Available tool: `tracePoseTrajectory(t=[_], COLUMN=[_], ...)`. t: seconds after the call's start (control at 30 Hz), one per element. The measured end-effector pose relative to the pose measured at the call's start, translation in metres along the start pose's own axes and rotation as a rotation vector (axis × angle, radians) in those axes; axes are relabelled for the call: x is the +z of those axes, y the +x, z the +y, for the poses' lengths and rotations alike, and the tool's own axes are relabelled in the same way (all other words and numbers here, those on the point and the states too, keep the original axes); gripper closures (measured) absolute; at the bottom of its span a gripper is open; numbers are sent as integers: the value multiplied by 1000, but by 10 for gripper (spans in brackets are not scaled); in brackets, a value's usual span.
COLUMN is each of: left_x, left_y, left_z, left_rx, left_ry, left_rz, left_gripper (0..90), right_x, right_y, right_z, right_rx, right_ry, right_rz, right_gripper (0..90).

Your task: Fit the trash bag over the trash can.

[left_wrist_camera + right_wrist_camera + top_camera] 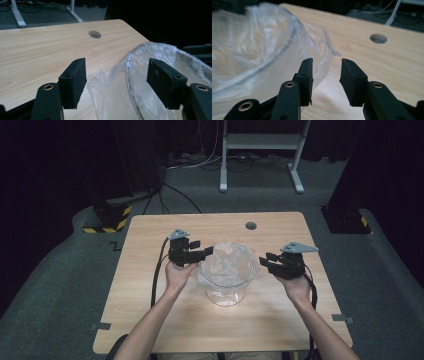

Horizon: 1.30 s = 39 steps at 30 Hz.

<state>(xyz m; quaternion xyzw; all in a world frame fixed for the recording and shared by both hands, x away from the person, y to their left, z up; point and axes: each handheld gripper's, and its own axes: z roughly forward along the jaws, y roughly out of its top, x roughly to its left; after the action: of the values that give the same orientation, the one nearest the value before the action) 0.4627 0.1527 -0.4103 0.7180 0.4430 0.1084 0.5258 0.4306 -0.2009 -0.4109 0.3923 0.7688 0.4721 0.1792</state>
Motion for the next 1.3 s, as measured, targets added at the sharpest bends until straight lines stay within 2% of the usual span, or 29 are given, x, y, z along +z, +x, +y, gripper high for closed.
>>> tracePoseTrajectory(t=[0.07, 0.2, 0.37, 0.47, 0.6, 0.77, 0.9, 0.97, 1.3], left_x=[3, 6, 7, 7, 7, 4, -2, -7, -42], left_y=[0, 0, 2, 3, 3, -1, -6, -9, -17], left_z=[1, 2, 2, 2, 2, 3, 4, 3, -10], left_rx=[0, -10, -13, -9, -18, -13, 3, 11, 19], left_ry=[1, -10, -18, -22, -29, -24, -16, -12, -7], left_rz=[-2, -11, -14, -12, -17, -28, -41, -44, -72], left_gripper=[321, 321, 318, 315, 311, 302, 289, 277, 239], right_x=[-10, -19, -20, -23, -25, -26, -32, -31, -3], right_y=[6, 21, 34, 36, 40, 42, 39, 38, 31], right_z=[2, 3, 0, -4, -15, -18, -7, -2, 13], right_rx=[-9, -45, -80, -79, -102, -133, -127, -124, -118], right_ry=[-41, -63, -55, -46, -20, 0, -65, -79, -76], right_rz=[11, 52, 85, 101, 118, 119, 127, 128, 126], right_gripper=[596, 576, 566, 555, 550, 543, 540, 535, 523])
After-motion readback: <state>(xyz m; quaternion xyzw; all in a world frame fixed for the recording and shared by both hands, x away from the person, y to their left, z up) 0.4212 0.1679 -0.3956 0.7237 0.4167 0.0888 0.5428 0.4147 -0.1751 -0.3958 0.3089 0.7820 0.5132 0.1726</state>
